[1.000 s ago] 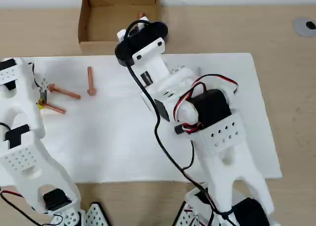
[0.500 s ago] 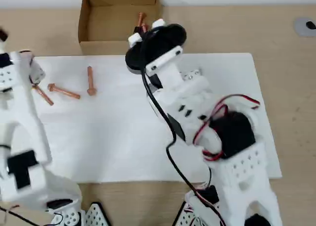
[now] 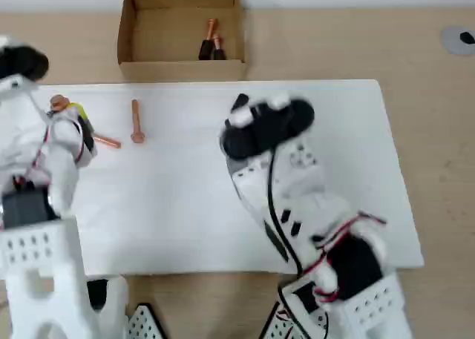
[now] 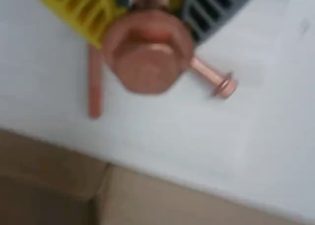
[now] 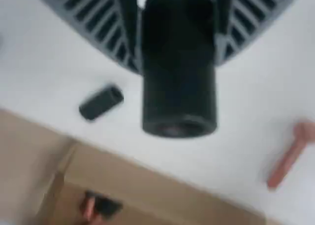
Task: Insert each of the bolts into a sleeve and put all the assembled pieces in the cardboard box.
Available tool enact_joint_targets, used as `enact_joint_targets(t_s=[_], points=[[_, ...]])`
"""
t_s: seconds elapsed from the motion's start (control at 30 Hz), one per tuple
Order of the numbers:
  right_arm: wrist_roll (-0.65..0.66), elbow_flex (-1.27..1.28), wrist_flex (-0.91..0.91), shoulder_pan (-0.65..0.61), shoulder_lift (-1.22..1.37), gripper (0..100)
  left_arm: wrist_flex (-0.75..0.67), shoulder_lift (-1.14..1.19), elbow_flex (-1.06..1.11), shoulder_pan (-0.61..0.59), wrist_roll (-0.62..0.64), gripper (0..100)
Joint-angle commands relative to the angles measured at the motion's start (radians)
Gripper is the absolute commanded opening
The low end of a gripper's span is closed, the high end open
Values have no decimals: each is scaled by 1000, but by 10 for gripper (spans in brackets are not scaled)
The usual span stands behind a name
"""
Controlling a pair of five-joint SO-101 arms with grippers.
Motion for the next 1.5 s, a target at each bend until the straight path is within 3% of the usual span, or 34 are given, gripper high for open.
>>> enact_joint_targets(t_s=[0.0,0.13,0.23,0.4,0.6,0.83,1.07,1.27,1.47], points=[[-9,340,-290,12,-262,10,-94,-177,92,64,-9,5],[-9,619,-526,-68,-513,10,-187,-312,183,91,-12,5],[-9,765,-588,-137,-665,10,-239,-392,230,101,-12,5],[-17,794,-611,-278,-638,10,-242,-460,262,121,-12,4],[-15,794,-617,-418,-621,10,-233,-490,230,238,-12,4],[-17,796,-615,-410,-616,10,43,-545,44,496,-120,3],[-21,796,-617,-383,-616,10,213,-553,-232,554,-157,3],[-92,796,-615,-383,-616,10,414,-552,-374,779,-155,3],[-109,796,-618,-387,-625,10,453,-552,-373,827,-124,3]])
